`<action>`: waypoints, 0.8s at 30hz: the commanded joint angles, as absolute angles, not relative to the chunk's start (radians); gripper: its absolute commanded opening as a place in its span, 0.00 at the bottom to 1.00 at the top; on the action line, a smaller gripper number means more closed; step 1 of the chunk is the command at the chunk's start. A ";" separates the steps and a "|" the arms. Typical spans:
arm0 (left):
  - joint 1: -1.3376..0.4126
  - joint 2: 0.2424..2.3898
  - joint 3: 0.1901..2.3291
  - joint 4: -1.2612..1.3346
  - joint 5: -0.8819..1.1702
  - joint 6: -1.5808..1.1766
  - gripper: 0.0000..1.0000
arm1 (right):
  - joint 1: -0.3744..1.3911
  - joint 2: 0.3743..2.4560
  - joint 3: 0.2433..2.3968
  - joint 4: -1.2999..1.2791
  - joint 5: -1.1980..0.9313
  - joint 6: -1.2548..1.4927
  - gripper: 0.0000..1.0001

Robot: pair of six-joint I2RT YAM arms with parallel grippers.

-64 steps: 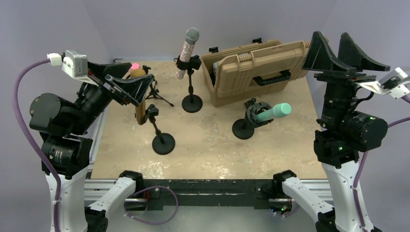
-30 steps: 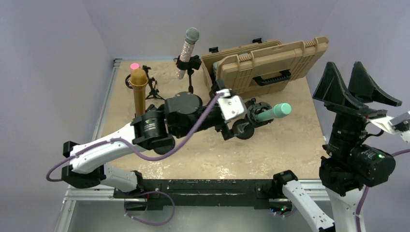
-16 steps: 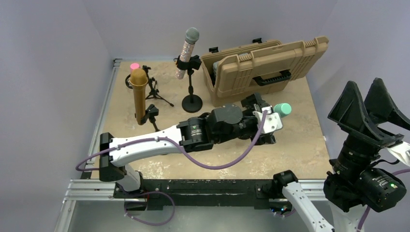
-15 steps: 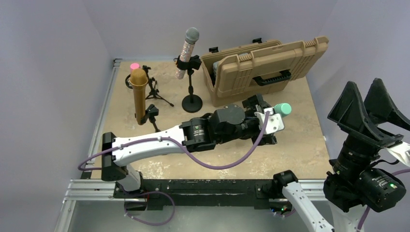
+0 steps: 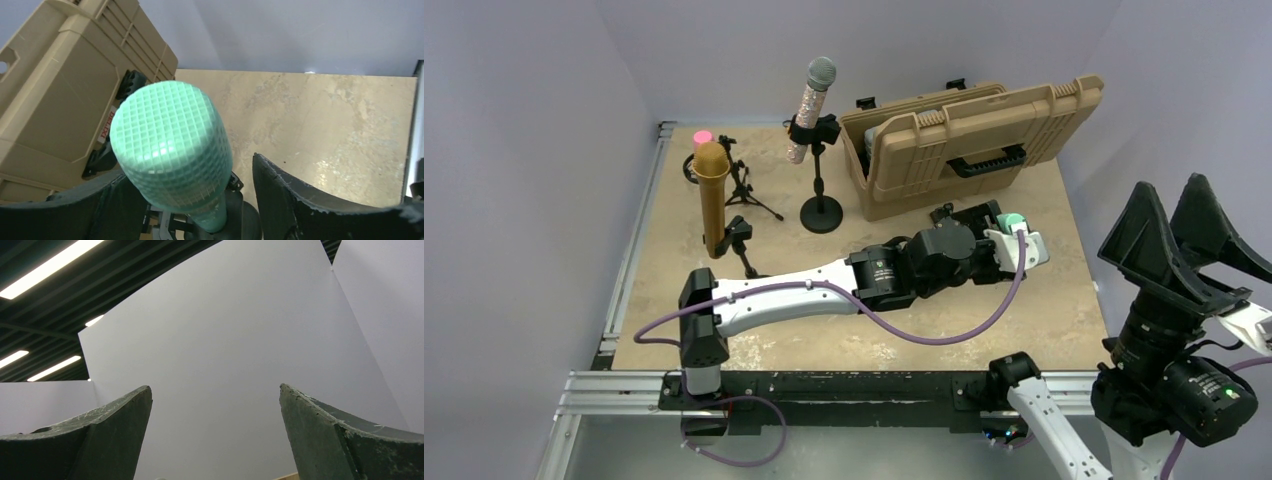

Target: Remove the microphone from the stand

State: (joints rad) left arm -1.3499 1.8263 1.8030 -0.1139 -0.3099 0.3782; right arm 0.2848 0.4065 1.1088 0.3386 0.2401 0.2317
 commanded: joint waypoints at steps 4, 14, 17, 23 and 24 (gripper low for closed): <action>-1.355 1.879 1.927 -0.063 -0.405 0.423 0.51 | 0.282 0.364 1.106 0.336 0.245 0.250 0.97; -1.355 1.858 2.093 -0.238 -0.340 0.408 0.17 | 0.282 0.335 1.109 0.342 0.269 0.259 0.97; -1.354 1.834 2.131 -0.267 -0.315 0.405 0.16 | 0.282 0.324 1.101 0.358 0.267 0.264 0.97; -1.355 1.776 2.291 -0.397 -0.224 0.338 0.02 | 0.281 0.328 1.100 0.355 0.286 0.264 0.97; -1.355 1.761 2.307 -0.415 -0.206 0.325 0.00 | 0.282 0.330 1.100 0.353 0.287 0.264 0.97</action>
State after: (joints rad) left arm -1.3506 1.8885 2.1807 -0.3664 -0.2882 0.3824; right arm 0.2848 0.3283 1.1030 0.3431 0.2642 0.2543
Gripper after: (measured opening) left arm 0.464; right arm 0.972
